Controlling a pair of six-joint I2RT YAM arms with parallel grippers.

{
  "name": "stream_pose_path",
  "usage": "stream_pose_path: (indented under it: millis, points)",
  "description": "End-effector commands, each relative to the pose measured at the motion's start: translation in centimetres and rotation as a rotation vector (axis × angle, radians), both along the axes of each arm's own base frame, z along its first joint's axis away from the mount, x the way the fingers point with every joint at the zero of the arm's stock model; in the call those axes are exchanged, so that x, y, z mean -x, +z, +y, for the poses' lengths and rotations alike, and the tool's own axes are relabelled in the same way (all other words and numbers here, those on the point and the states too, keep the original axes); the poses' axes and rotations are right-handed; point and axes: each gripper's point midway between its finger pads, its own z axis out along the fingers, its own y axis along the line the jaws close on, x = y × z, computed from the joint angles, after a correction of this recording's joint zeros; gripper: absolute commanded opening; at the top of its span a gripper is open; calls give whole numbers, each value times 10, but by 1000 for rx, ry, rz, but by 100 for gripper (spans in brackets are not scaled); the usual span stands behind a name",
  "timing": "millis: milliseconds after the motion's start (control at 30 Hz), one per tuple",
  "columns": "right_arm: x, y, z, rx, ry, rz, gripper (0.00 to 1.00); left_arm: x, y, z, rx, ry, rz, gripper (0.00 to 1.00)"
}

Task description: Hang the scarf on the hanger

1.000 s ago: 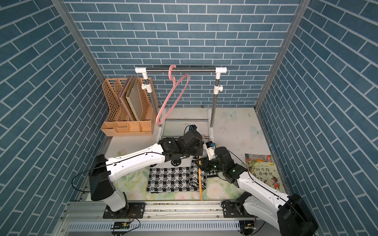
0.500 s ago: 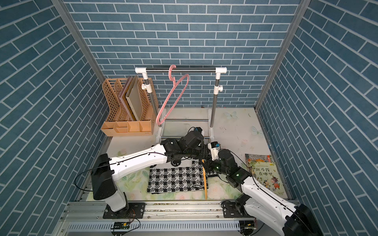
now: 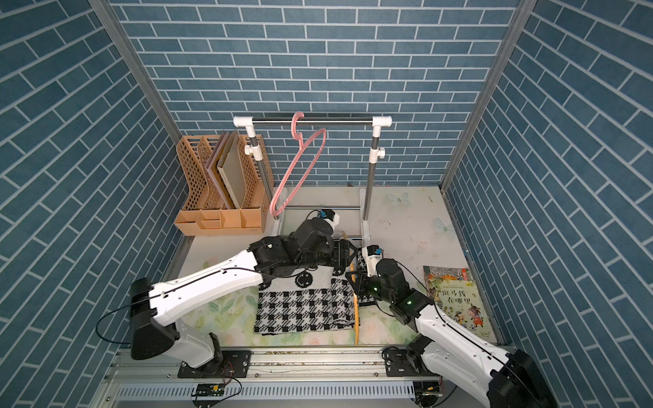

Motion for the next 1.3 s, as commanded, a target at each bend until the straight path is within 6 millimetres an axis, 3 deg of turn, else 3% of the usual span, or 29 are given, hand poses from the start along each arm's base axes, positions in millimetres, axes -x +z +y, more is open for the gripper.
stream_pose_path:
  millis: [0, 167, 333, 400, 600, 800, 1000, 1267]
  points:
    - [9, -42, -18, 111, -43, 102, 19, -7, -44, 42, -39, 146, 99, 74]
    - [10, -47, -22, 101, -65, 125, 19, -8, -112, 36, 29, 89, 203, 73]
    - [12, -52, -24, 100, -70, 145, 17, -22, -141, 13, 53, -5, 205, 75]
    - [12, -52, -24, 98, -75, 146, 17, -29, -148, 10, 48, -19, 194, 75]
    - [12, -53, -25, 100, -78, 155, 17, -31, -137, 3, 103, -72, 153, 75]
    - [9, -49, -24, 95, -81, 151, 17, -16, -174, 7, 117, -79, 241, 72]
    - [8, -47, -23, 94, -77, 154, 17, -14, -181, 5, 109, -89, 261, 70]
    - [8, -46, -23, 96, -78, 157, 16, -15, -182, -7, 143, -115, 281, 55]
